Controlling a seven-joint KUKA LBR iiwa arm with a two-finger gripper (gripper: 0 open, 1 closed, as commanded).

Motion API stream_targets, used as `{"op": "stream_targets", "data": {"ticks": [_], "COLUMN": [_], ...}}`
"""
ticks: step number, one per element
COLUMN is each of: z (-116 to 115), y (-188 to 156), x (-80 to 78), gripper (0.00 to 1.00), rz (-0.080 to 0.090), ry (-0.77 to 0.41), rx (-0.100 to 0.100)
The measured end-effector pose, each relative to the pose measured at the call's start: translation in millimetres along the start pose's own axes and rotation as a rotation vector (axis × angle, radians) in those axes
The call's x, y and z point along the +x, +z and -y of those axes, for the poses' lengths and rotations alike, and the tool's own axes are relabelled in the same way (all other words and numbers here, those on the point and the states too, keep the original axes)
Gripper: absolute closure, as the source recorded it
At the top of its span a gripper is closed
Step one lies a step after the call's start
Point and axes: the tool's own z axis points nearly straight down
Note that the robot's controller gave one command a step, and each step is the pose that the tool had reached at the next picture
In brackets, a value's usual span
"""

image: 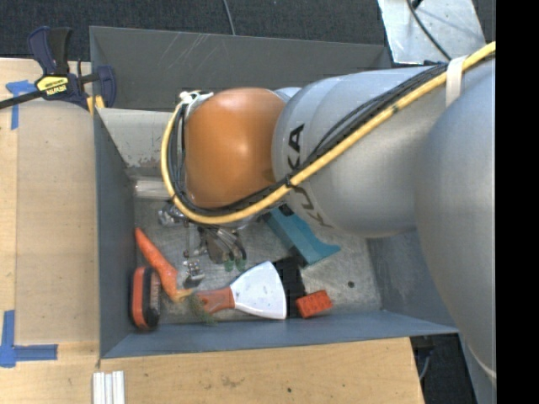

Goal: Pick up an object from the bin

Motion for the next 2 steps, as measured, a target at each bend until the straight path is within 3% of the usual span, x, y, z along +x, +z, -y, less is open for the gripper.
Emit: {"op": "stream_targets", "data": {"ticks": [1, 2], "z": [-4, 2], "y": [12, 55], "x": [-7.9, 7.0], "gripper": [0.00, 0.00], "rz": [0.018, 0.002], "ry": [0.009, -0.168], "rx": [-0.005, -0.001]}}
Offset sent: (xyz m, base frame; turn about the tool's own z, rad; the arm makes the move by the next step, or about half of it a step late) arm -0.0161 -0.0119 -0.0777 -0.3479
